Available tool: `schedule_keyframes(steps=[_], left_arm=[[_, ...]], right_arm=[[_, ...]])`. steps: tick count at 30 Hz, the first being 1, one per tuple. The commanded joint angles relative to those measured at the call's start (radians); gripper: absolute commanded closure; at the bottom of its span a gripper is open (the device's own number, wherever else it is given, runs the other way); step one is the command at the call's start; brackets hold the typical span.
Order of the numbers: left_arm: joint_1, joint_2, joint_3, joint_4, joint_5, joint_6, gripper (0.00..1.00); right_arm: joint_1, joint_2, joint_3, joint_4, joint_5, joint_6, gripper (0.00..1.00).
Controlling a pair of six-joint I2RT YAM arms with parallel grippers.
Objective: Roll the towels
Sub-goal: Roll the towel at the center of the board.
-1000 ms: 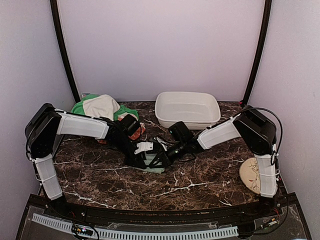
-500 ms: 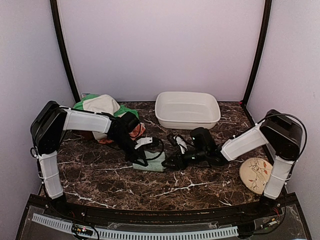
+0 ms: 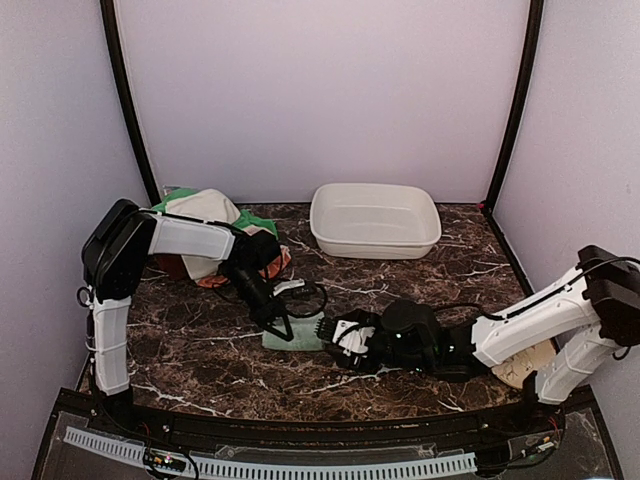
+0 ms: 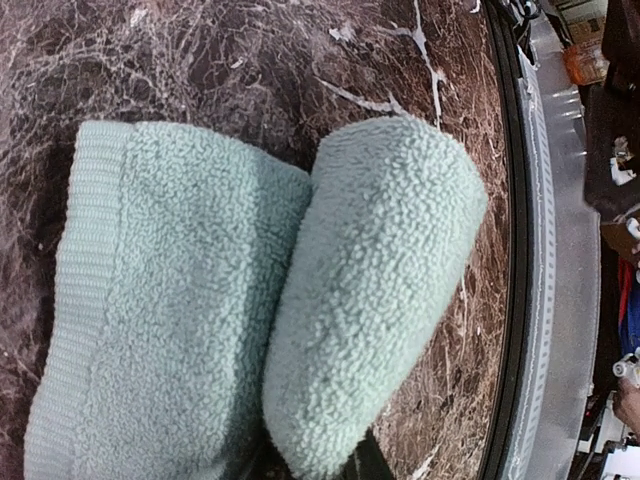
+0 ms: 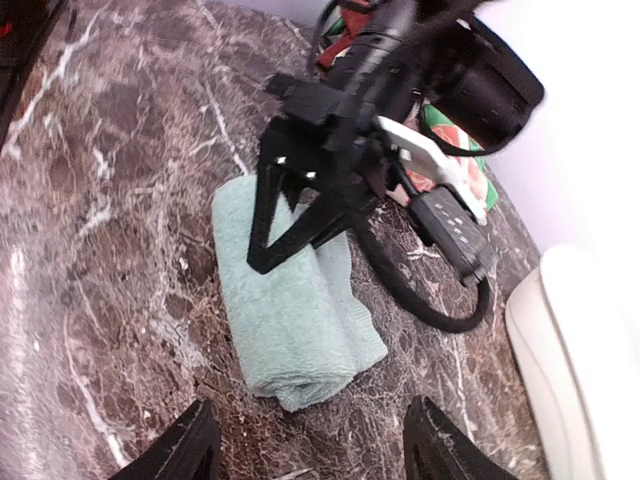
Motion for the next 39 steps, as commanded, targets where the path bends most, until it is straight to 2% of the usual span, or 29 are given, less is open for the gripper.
schedule_keyframes(steps=[1,8,14,17,20,21,23,29,30,32,33,34,39], left_arm=[[0.004,0.083,0.04,-0.075,-0.099,-0.027,1.0],[0.004,0.111,0.078,-0.085,-0.168,-0.035,1.0],[0.004,0.121,0.093,-0.099,-0.173,-0.024,1.0],[0.004,0.122,0.09,-0.104,-0.168,-0.012,1.0],[0.004,0.12,0.09,-0.113,-0.162,0.002,0.99],[0.005,0.118,0.093,-0.118,-0.16,0.008,0.97],[0.008,0.103,0.085,-0.127,-0.155,0.022,0.82],[0.072,-0.09,-0.012,-0.039,-0.127,0.023,0.27],[0.086,-0.128,-0.028,-0.024,-0.128,0.017,0.2],[0.122,-0.205,-0.066,0.0,-0.109,0.013,0.16],[0.151,-0.245,-0.094,0.017,-0.099,0.012,0.09],[0.169,-0.283,-0.123,0.036,-0.096,0.013,0.07],[0.228,-0.46,-0.313,0.15,-0.11,0.1,0.06]], right_arm=[[0.11,0.143,0.059,0.01,0.223,-0.352,0.37],[0.128,0.33,0.144,0.126,0.204,-0.573,0.37],[0.085,0.478,0.233,0.191,0.191,-0.662,0.38],[0.061,0.523,0.253,0.189,0.189,-0.642,0.4],[0.042,0.538,0.26,0.141,0.163,-0.564,0.46],[0.036,0.536,0.265,0.103,0.143,-0.521,0.49],[0.014,0.53,0.288,0.009,0.086,-0.414,0.54],[-0.087,0.499,0.371,-0.258,-0.212,-0.108,0.71],[-0.097,0.499,0.381,-0.283,-0.247,-0.08,0.75],[-0.116,0.502,0.39,-0.314,-0.303,-0.028,0.8],[-0.124,0.501,0.391,-0.322,-0.337,0.002,0.82],[-0.134,0.5,0.391,-0.324,-0.367,0.037,0.85],[-0.186,0.509,0.414,-0.369,-0.534,0.142,0.91]])
